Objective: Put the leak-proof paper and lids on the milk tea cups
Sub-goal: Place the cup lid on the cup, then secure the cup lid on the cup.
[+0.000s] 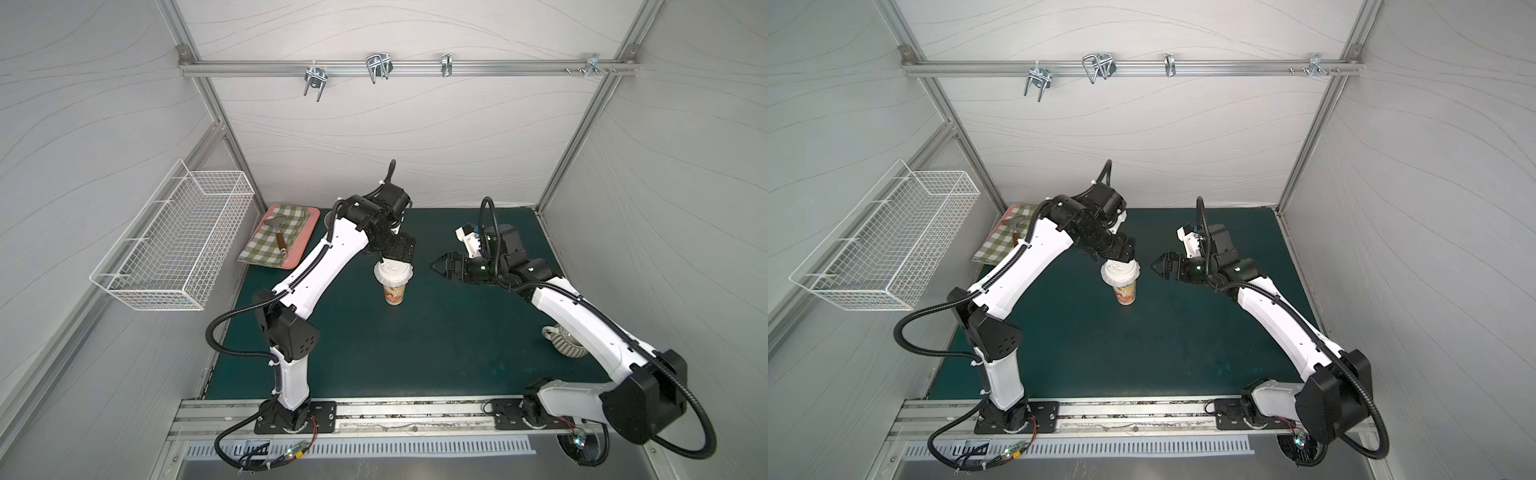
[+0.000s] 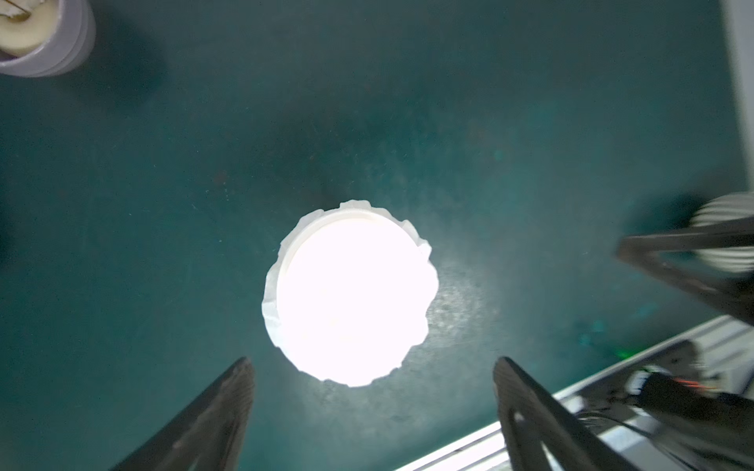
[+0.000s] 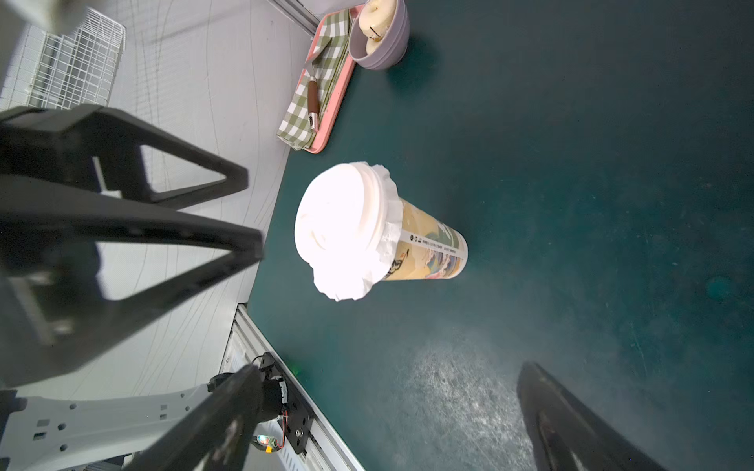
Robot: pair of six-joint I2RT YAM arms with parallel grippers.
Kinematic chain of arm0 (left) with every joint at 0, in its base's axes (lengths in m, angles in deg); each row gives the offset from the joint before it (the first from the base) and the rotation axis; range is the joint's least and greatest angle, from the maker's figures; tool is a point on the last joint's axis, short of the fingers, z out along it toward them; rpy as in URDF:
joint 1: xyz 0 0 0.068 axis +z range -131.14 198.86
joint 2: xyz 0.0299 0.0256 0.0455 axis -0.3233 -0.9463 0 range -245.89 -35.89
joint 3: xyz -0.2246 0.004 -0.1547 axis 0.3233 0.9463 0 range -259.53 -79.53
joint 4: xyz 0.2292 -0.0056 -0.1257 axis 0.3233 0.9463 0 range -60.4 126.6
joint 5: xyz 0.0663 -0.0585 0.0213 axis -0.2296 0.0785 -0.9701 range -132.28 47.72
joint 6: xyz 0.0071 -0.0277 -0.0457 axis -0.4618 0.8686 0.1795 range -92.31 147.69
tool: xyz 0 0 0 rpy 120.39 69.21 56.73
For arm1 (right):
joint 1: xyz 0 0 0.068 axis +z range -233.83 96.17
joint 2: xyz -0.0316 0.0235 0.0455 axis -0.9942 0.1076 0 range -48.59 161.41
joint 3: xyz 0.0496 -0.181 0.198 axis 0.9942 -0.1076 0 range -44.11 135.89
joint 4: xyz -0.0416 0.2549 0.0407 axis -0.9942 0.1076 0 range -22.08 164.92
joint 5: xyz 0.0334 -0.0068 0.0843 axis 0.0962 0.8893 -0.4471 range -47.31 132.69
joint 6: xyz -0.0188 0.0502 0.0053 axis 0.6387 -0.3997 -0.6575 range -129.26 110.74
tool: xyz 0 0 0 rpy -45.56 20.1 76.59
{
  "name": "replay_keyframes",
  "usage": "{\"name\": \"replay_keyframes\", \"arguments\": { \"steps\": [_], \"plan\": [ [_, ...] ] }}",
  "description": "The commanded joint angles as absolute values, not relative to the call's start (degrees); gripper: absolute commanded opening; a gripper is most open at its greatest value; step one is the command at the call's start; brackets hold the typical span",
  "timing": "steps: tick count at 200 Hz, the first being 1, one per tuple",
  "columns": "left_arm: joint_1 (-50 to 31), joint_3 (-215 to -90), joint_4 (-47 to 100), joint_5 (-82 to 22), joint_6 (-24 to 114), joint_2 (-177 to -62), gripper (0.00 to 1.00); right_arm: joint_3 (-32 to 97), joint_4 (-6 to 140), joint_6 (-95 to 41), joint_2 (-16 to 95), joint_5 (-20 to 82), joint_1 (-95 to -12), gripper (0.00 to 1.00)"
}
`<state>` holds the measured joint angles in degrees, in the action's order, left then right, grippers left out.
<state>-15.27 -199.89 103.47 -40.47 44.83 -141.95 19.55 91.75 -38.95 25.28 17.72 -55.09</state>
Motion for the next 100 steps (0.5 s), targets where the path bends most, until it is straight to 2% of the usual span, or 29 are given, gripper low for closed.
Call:
{"name": "replay_keyframes", "arguments": {
  "steps": [1,9,31,66,100],
  "plan": [
    [-10.9,-195.47,97.43,-32.32,48.39,-136.97,0.88,21.7,89.5,-42.14,28.26,14.3,-54.68,0.88],
    [-9.06,-192.29,94.98,-29.51,49.79,-135.41,0.85,21.94,88.2,-43.3,29.52,12.72,-54.71,0.8],
    [-4.44,-182.8,87.79,-22.1,53.29,-131.41,0.82,23.3,86.33,-46.59,33.35,10.28,-54.4,0.7],
    [-0.12,-173.87,80.75,-15.24,56.55,-129.35,0.82,26.96,86.7,-47.75,38.24,9.91,-52.85,0.71],
    [0.41,-171.86,79.17,-14.74,56.1,-130.05,0.82,29.8,88.28,-48.02,42.43,9.78,-52.14,0.73]
  ]
}}
